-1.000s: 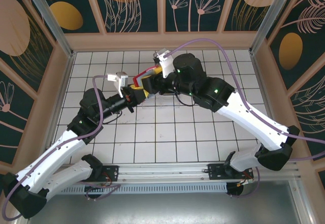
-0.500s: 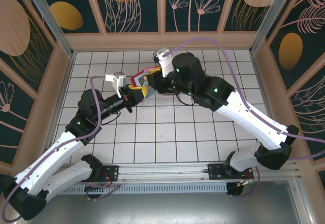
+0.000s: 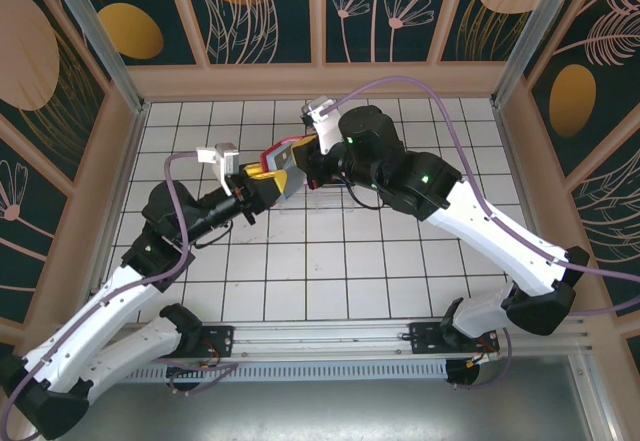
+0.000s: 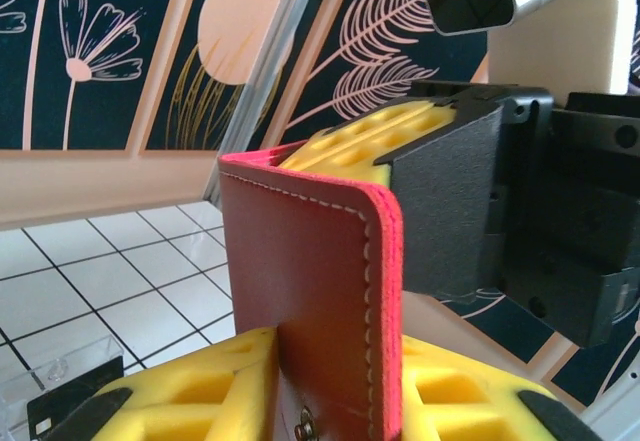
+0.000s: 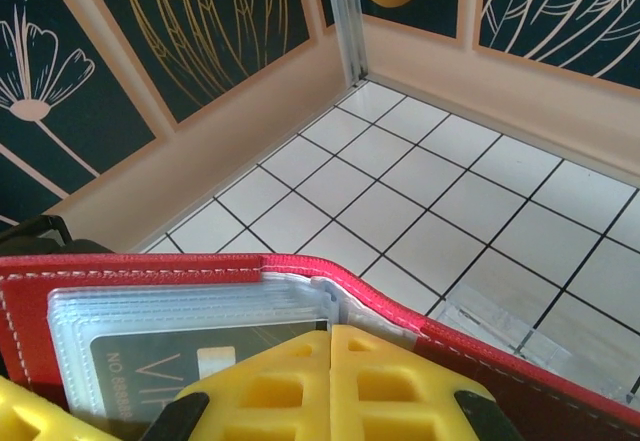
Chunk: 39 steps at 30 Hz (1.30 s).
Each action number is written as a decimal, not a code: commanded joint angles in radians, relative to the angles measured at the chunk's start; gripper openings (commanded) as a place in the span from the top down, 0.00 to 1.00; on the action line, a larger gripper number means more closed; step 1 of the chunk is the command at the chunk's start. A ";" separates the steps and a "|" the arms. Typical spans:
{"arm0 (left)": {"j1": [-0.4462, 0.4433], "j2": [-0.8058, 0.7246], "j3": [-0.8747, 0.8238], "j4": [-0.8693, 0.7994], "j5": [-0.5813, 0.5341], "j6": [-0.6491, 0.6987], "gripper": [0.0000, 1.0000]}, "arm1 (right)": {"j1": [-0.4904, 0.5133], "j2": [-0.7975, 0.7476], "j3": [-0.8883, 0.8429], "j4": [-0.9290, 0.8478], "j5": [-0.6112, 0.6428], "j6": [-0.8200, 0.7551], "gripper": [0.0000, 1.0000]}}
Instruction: Take the credit cards out of the card holder
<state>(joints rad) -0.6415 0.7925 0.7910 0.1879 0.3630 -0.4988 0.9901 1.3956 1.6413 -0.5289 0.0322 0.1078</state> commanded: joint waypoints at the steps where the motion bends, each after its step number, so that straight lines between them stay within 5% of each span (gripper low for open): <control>1: -0.006 -0.018 -0.010 0.090 0.030 0.004 0.72 | 0.009 -0.033 -0.018 0.006 -0.025 -0.026 1.00; 7: -0.006 -0.027 -0.010 0.058 -0.029 -0.002 0.61 | 0.009 -0.056 -0.041 0.012 -0.071 -0.061 1.00; 13: -0.006 -0.027 -0.021 0.077 -0.004 -0.015 0.74 | 0.009 -0.070 -0.043 0.012 -0.075 -0.074 1.00; 19: -0.006 -0.010 -0.013 0.023 -0.023 -0.006 0.70 | 0.010 -0.075 -0.040 0.026 -0.115 -0.072 1.00; 27: -0.006 -0.012 0.005 -0.006 -0.041 0.022 0.97 | 0.012 -0.085 -0.039 0.006 -0.095 -0.087 1.00; 33: -0.006 -0.006 0.057 -0.099 -0.112 0.046 1.00 | 0.010 -0.101 -0.061 -0.036 0.163 -0.089 0.59; 39: -0.006 0.068 0.175 -0.350 -0.260 0.084 1.00 | 0.007 -0.110 -0.099 -0.048 0.352 -0.019 0.51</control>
<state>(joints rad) -0.6415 0.8383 0.9031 -0.0433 0.1955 -0.4477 0.9947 1.3087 1.5616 -0.5625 0.2481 0.0444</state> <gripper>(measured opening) 0.099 0.490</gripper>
